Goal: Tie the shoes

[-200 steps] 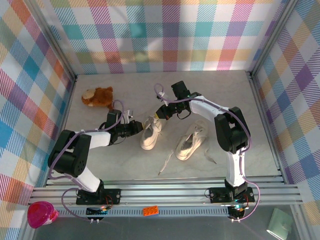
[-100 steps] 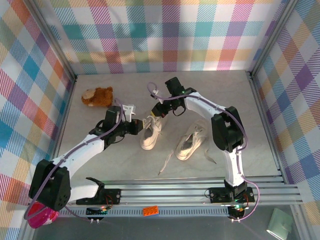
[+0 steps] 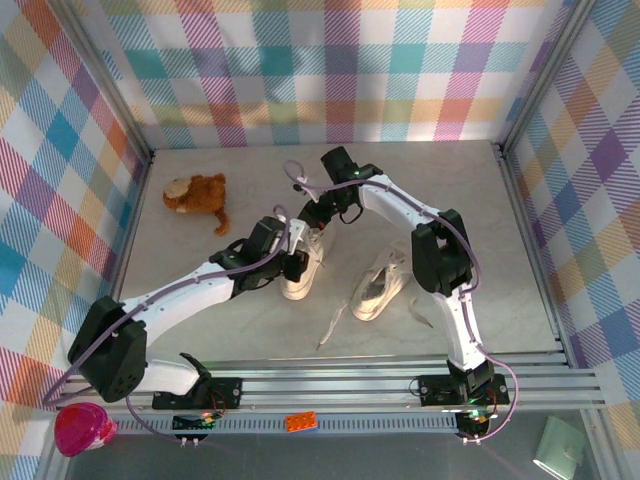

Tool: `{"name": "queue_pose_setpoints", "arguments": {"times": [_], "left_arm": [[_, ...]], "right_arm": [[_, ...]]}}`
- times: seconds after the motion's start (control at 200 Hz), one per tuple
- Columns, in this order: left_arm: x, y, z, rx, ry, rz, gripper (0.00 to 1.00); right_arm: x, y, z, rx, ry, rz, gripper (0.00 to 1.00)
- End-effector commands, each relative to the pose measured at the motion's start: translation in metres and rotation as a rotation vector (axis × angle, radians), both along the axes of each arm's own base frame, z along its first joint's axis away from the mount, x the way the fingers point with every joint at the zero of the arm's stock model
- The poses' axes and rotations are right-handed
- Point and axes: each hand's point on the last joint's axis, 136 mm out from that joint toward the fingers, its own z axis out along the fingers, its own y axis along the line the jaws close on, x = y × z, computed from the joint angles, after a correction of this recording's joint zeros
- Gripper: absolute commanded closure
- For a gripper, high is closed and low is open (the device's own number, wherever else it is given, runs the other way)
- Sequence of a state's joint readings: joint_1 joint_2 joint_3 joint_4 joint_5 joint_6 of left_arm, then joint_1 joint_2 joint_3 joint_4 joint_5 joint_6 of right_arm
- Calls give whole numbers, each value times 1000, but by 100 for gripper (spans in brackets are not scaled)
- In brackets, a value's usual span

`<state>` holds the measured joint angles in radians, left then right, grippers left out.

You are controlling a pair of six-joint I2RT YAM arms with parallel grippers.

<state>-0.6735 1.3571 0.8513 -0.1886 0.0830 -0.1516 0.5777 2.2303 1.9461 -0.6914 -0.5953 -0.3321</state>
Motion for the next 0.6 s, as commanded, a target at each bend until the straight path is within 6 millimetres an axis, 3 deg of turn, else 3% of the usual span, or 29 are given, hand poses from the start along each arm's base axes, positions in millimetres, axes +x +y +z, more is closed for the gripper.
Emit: {"name": "queue_pose_setpoints", "arguments": {"times": [0.0, 0.035, 0.145, 0.29, 0.46, 0.595], "left_arm": [[5, -5, 1, 41, -28, 4, 82], [6, -5, 1, 49, -32, 7, 78], [8, 1, 12, 60, -77, 17, 60], [9, 12, 40, 82, -161, 15, 52], [8, 32, 65, 92, -191, 39, 51], [14, 55, 81, 57, -203, 127, 51]], "right_arm": [[-7, 6, 4, 14, 8, 49, 100], [-6, 6, 4, 12, 7, 42, 99], [-2, 5, 6, 7, 4, 7, 79], [3, 1, 28, 21, -21, -69, 57], [8, -14, 60, 2, -51, -208, 48], [-1, -35, 70, -13, -18, -342, 46]]}}
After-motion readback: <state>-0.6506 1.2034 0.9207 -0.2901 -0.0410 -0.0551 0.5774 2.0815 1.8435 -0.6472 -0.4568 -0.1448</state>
